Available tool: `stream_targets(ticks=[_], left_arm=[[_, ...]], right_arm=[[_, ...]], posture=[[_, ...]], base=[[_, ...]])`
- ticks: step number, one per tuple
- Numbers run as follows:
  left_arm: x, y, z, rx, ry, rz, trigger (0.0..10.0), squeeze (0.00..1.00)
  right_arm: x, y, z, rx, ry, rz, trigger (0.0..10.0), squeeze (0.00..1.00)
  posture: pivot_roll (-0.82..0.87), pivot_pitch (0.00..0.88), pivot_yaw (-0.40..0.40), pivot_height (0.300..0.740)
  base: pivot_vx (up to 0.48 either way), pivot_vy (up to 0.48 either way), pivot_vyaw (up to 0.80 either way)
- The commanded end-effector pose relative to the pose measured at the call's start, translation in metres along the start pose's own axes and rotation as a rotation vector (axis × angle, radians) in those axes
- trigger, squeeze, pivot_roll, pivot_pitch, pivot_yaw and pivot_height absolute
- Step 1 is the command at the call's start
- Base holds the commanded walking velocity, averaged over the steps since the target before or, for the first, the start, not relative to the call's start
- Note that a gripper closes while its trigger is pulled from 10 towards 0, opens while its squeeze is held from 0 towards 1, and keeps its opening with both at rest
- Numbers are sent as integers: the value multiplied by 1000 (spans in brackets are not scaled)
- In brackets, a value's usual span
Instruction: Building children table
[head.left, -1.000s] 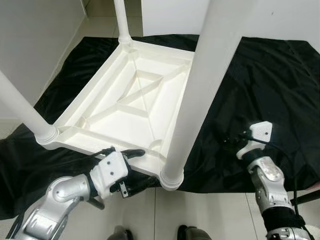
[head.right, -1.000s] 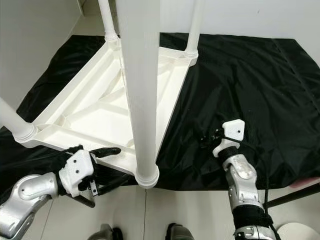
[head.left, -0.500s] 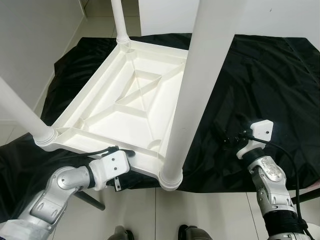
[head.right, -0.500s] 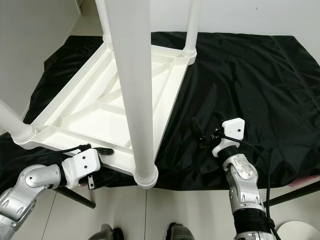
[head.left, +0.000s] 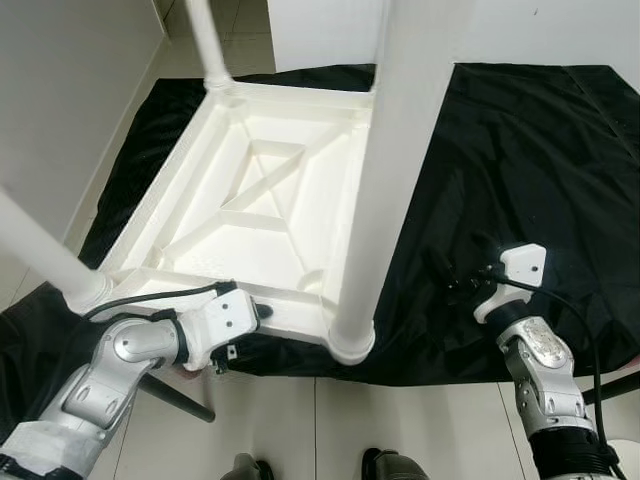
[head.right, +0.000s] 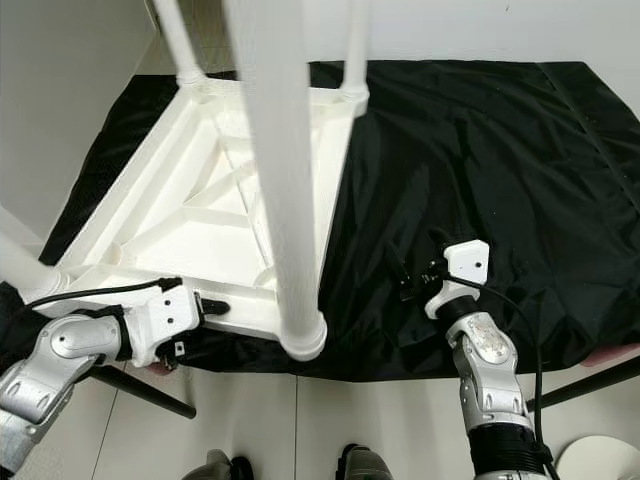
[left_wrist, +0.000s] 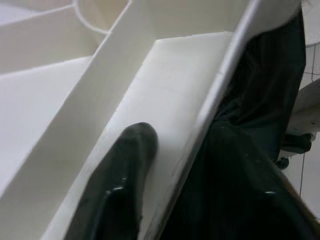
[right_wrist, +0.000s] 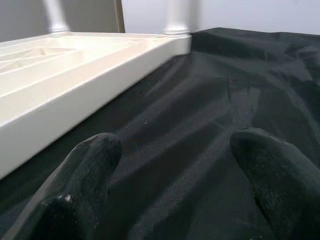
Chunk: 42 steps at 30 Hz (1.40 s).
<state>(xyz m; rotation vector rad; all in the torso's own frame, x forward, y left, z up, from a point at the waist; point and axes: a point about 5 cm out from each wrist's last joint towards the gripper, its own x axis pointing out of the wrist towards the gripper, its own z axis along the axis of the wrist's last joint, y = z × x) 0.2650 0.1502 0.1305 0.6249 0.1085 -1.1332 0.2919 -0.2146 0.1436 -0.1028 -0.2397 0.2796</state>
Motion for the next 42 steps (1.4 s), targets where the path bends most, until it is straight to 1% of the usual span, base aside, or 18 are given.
stream_targets(ticks=[1, 2, 3, 4, 5, 11, 16, 17, 18, 19, 24, 25, 26, 27, 33, 35, 37, 42], left_arm=[[3, 1, -8, -59, 11, 48, 1882, 0], [3, 1, -8, -59, 11, 48, 1882, 0], [7, 2, -6, -49, 5, 51, 4078, 0], [7, 2, -6, -49, 5, 51, 4078, 0], [20, 7, 1, -5, -12, 83, 10000, 0], [35, 11, 11, 6, -54, 128, 10000, 0], [40, 10, 15, -54, -93, 129, 10000, 0], [40, 9, 16, -61, -102, 126, 10000, 600], [40, 9, 16, -61, -102, 126, 10000, 600], [40, 8, 16, -77, -109, 123, 10000, 1000], [41, 8, 16, -93, -113, 122, 10000, 1000], [39, 6, 18, -56, -122, 111, 10000, 0], [39, 6, 18, -56, -122, 111, 10000, 0], [32, 0, 24, -13, -152, 97, 10000, 0], [29, -6, 31, -2, -179, 95, 10000, 0], [30, -7, 33, -3, -182, 96, 10000, 0], [36, -3, 35, -27, -181, 142, 10000, 0], [41, 2, 38, -40, -192, 187, 10000, 0]], right_arm=[[-1, 3, -2, 7, 9, 0, 10000, 0], [-1, 3, -2, 7, 9, 0, 10000, 0], [0, 3, -2, 8, 8, -4, 10000, 0], [0, 3, -2, 8, 8, -4, 10000, 0], [1, 6, -2, 6, 7, -5, 10000, 0], [-1, 12, -1, 3, 7, 10, 10000, 0], [-3, 13, -1, 13, 12, -1, 10000, 0], [-3, 13, -1, 11, 12, -5, 10000, 0], [-3, 13, -1, 11, 12, -5, 10000, 0], [-3, 13, -1, 11, 12, -11, 10000, 0], [-4, 13, -1, 12, 12, -18, 10000, 0], [-4, 13, -1, 11, 16, -10, 10000, 0], [-4, 13, -1, 11, 16, -10, 10000, 0], [-7, 8, -1, 4, 35, 29, 10000, 0], [-14, -2, 1, -8, 72, 99, 10000, 0], [-15, -4, 2, -13, 79, 115, 10000, 0], [-29, -10, 8, -25, 103, 229, 10000, 0], [-43, -10, 14, -34, 127, 342, 10000, 0]], posture=[[-67, 168, 92, 740], [-67, 168, 92, 740], [-69, 166, 93, 740], [-69, 166, 93, 740], [-74, 166, 95, 740], [-82, 171, 99, 740], [-88, 176, 103, 740], [-89, 177, 103, 740], [-89, 177, 103, 740], [-87, 177, 104, 740], [-87, 177, 104, 740], [-82, 175, 102, 740], [-82, 175, 102, 740], [-75, 175, 102, 740], [-71, 178, 95, 740], [-70, 178, 93, 740], [-65, 169, 82, 740], [-70, 161, 81, 740]], base=[[0, 0, 0], [0, 0, 0], [0, 0, 0], [0, 0, 0], [0, 0, 0], [0, 0, 0], [0, 0, 0], [0, 0, 0], [0, 0, 0], [0, 0, 0], [0, 0, 0], [0, 0, 0], [0, 0, 0], [0, 0, 0], [0, 0, 0], [0, 0, 0], [0, 0, 0], [0, 0, 0]])
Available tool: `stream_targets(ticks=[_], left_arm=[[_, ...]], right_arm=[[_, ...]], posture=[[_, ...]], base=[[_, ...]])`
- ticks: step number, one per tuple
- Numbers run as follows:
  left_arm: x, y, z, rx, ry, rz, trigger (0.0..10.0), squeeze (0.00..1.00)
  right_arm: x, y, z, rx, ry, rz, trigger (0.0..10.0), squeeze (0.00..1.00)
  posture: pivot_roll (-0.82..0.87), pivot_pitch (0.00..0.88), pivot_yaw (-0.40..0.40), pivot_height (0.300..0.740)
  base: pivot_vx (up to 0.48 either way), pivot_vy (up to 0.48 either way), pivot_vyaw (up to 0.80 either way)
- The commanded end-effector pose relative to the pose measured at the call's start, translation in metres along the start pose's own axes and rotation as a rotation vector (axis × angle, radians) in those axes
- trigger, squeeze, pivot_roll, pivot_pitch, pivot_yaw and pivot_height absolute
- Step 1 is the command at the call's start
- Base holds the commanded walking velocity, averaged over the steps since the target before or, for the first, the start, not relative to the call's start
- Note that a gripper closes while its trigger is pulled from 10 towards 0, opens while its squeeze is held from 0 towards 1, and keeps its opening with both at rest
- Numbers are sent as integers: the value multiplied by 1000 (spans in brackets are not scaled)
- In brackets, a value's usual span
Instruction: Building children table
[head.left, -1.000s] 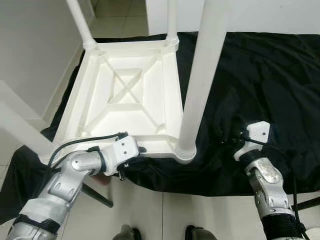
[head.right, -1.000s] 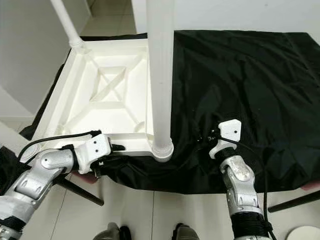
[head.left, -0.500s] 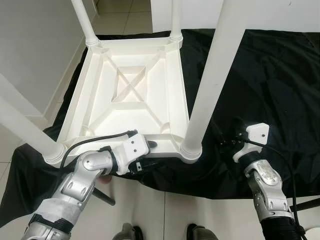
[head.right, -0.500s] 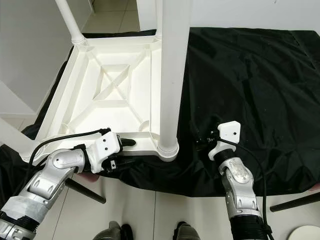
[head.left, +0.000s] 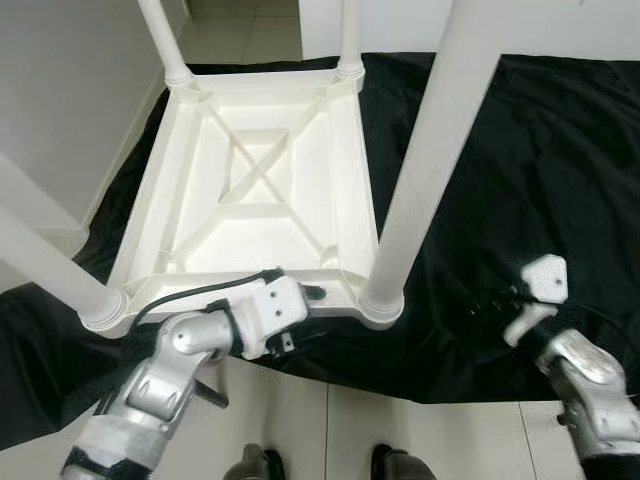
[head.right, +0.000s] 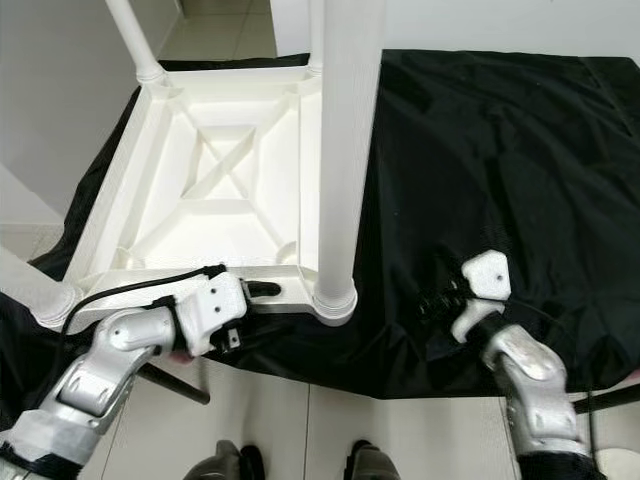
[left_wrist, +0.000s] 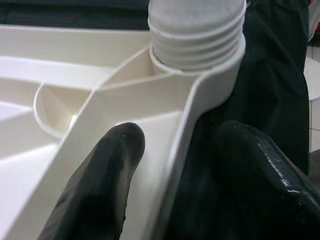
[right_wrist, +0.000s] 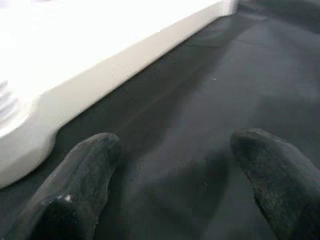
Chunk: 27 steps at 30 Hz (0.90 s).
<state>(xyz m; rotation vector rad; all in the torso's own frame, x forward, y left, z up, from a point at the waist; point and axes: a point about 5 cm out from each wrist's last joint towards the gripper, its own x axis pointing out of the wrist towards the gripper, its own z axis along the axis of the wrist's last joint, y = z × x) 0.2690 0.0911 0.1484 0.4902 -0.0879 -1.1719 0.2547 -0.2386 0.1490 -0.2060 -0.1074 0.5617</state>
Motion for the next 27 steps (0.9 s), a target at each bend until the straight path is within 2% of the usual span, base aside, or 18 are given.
stream_targets(ticks=[1, 7, 8, 9, 13, 18, 22, 24, 25, 27], left_arm=[[0, 9, -2, -24, 14, 191, 10000, 0], [1, 10, 3, -78, -7, 209, 10000, 0], [1, 11, 3, -75, -8, 209, 10000, 0], [1, 11, 3, -75, -8, 209, 10000, 0], [-2, 14, 4, -48, 1, 204, 10000, 0], [-7, 21, 3, -52, 21, 223, 10000, 0], [-8, 22, 3, -53, 25, 226, 10000, 0], [-9, 23, 3, -39, 31, 231, 10000, 0], [-9, 23, 3, -39, 31, 231, 10000, 0], [-9, 23, 5, -28, 32, 240, 10000, 0]], right_arm=[[-13, 10, 4, 17, 28, 152, 10000, 0], [-19, 21, 11, 30, 45, 272, 10000, 0], [-18, 29, 15, 41, 34, 335, 10000, 0], [-18, 29, 15, 41, 34, 335, 10000, 0], [-11, 41, 24, 53, -1, 463, 10000, 0], [5, 46, 34, 51, -67, 497, 10000, 0], [7, 47, 36, 60, -78, 518, 10000, 0], [22, 50, 37, 45, -96, 497, 10000, 0], [22, 50, 37, 45, -96, 497, 10000, 0], [33, 52, 37, 48, -105, 459, 10000, 0]], posture=[[-72, 159, 82, 740], [-86, 153, 101, 740], [-89, 150, 106, 740], [-89, 150, 106, 740], [-88, 146, 115, 740], [-84, 139, 114, 740], [-80, 136, 115, 740], [-70, 131, 100, 740], [-70, 131, 100, 740], [-64, 129, 92, 740]], base=[[0, 0, 0], [0, 0, 0], [0, 0, 0], [0, 0, 0], [0, 0, 0], [0, 0, 0], [0, 0, 0], [0, 0, 0], [0, 0, 0], [0, 0, 0]])
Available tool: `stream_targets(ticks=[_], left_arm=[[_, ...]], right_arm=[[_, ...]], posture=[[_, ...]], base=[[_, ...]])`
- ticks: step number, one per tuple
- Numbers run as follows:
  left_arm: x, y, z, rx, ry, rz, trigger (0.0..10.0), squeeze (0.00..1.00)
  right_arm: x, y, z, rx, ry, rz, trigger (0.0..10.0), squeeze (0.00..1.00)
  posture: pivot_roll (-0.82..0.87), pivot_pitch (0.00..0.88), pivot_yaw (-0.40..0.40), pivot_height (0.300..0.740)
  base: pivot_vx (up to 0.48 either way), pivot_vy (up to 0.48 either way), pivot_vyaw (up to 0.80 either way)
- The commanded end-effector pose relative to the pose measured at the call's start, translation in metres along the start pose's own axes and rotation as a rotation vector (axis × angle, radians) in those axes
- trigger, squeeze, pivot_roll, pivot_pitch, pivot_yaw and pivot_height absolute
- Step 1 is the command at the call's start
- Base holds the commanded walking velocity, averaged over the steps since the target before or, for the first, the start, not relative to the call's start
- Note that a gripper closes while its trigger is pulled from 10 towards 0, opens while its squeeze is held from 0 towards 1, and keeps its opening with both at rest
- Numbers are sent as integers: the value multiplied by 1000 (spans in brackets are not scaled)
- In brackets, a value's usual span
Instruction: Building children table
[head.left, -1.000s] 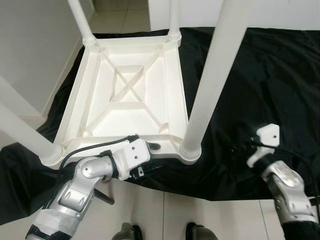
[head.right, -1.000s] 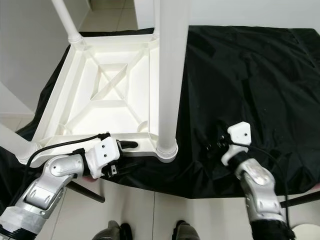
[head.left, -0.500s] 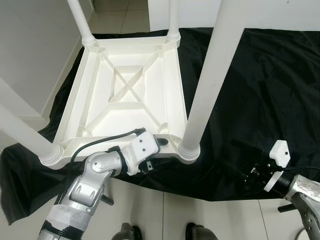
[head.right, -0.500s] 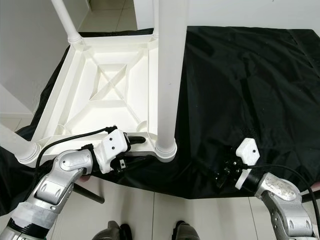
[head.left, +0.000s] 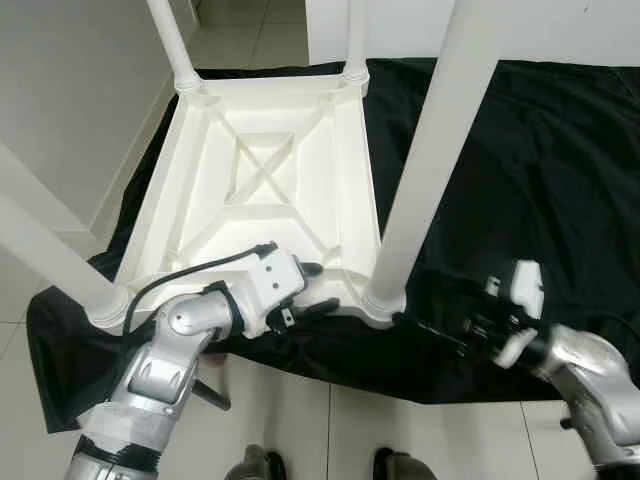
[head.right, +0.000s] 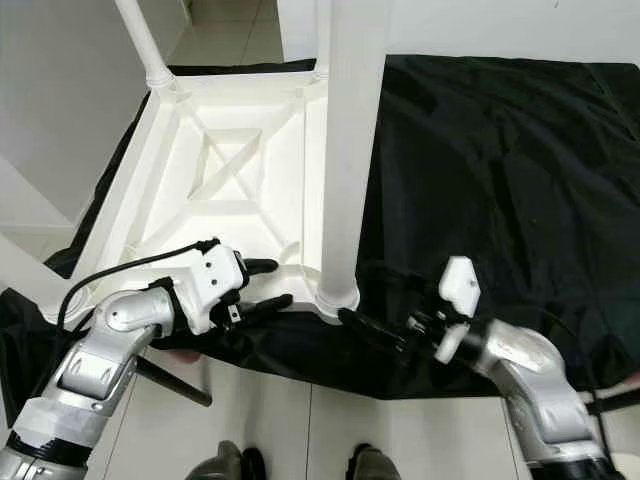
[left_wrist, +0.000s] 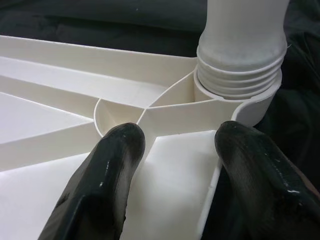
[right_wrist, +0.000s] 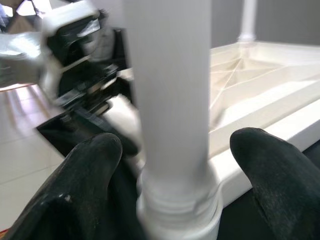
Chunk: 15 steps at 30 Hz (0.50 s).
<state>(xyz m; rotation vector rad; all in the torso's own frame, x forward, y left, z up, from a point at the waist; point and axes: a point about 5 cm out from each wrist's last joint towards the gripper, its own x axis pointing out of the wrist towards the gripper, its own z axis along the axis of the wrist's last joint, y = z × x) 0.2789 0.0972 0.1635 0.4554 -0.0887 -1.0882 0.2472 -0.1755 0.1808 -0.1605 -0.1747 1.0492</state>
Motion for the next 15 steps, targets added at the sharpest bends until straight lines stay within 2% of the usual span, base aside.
stream_targets(ticks=[1, 4, 6, 8, 10, 15], left_arm=[[-4, 7, -4, 4, 28, 156, 10000, 0], [-5, 8, -4, 2, 32, 172, 10000, 0], [-7, 9, -4, -13, 31, 196, 10000, 0], [-7, 9, -4, -13, 31, 196, 10000, 0], [-7, 7, -3, -26, 25, 209, 10000, 0], [0, 1, 0, -64, 13, 231, 10000, 0]], right_arm=[[4, 1, -6, 16, 19, -17, 10000, 0], [12, 4, -6, 32, -4, -21, 10000, 0], [26, 6, -10, 13, -14, -47, 10000, 0], [26, 6, -10, 13, -14, -47, 10000, 0], [43, 7, -10, 23, -62, -87, 10000, 0], [59, 3, -14, 53, -89, -185, 10000, 0]], posture=[[-64, 129, 92, 740], [-58, 130, 85, 740], [-55, 132, 76, 740], [-55, 132, 76, 740], [-60, 132, 68, 740], [-60, 134, 60, 740]], base=[[0, 0, 0], [0, 0, 0], [0, 0, 0], [0, 0, 0], [0, 0, 0], [0, 0, 0]])
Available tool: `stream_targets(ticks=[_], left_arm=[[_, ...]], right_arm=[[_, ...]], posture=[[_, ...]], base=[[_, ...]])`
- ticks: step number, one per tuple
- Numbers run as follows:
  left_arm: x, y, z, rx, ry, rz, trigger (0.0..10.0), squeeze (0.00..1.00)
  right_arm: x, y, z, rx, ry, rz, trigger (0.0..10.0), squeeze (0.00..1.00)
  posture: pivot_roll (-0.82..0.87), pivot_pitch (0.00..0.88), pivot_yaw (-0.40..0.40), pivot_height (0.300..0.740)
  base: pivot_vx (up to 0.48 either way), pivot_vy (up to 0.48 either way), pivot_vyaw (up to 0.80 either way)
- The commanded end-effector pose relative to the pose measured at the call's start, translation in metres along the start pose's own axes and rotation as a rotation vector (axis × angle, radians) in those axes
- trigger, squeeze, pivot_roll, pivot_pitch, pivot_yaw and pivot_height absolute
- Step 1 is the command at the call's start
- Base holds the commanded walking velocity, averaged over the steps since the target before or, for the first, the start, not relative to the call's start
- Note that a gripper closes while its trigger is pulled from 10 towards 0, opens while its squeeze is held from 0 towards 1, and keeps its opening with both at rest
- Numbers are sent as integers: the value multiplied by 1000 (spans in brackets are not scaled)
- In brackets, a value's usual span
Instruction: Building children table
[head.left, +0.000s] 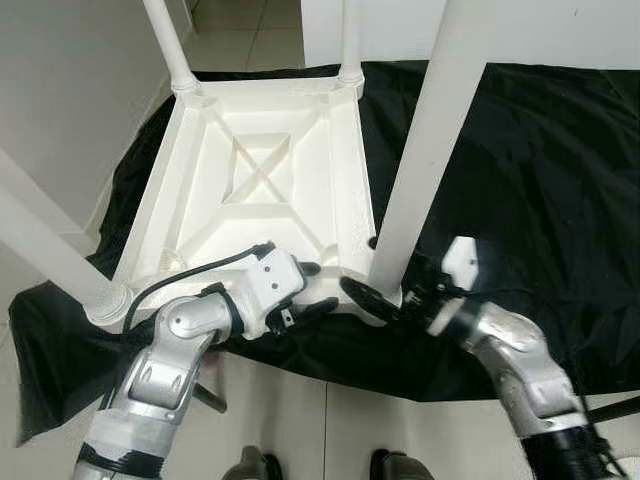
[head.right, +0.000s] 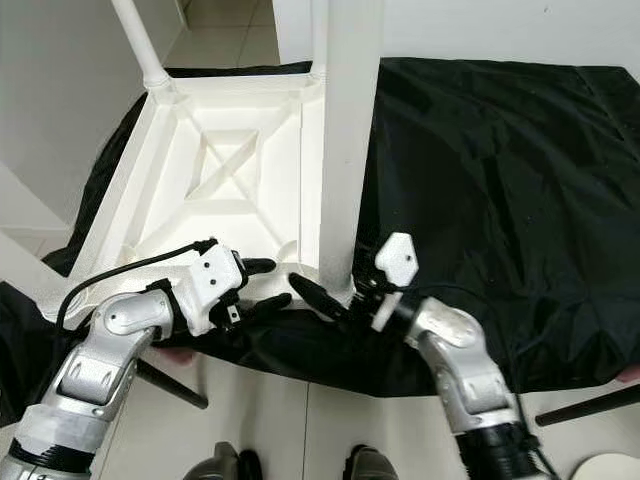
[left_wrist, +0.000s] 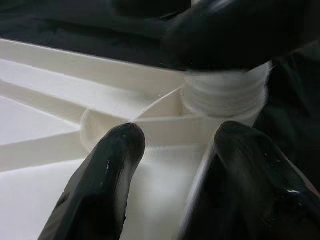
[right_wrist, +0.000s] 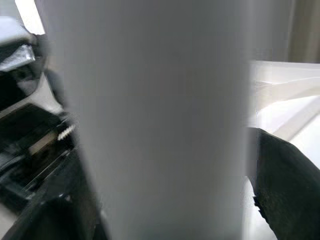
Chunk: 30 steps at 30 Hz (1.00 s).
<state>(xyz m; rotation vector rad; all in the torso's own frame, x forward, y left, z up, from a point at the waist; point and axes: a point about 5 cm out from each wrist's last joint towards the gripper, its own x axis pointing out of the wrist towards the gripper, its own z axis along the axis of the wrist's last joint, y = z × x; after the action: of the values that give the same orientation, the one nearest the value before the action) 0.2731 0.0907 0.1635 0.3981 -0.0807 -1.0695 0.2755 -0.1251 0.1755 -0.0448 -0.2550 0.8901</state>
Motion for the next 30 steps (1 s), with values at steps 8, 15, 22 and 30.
stream_targets(ticks=[8, 15, 22, 30], left_arm=[[3, -1, 1, -41, 12, 229, 10000, 0], [3, -5, 9, -68, -14, 270, 10000, 0], [3, 1, 10, -127, 26, 312, 10000, 0], [-1, 8, 16, -138, -4, 341, 10000, 0]], right_arm=[[-3, -30, -5, -6, 48, -185, 10000, 0], [-13, -56, -3, -44, 89, -290, 10000, 0], [-2, -52, -6, -15, 102, -257, 10000, 0], [4, -47, -9, -42, 149, -203, 10000, 0]], posture=[[-71, 136, 67, 740], [-76, 136, 72, 740], [-73, 140, 62, 740], [-76, 140, 61, 740]], base=[[0, 0, 0], [0, 0, 0], [0, 0, 0], [0, 0, 0]])
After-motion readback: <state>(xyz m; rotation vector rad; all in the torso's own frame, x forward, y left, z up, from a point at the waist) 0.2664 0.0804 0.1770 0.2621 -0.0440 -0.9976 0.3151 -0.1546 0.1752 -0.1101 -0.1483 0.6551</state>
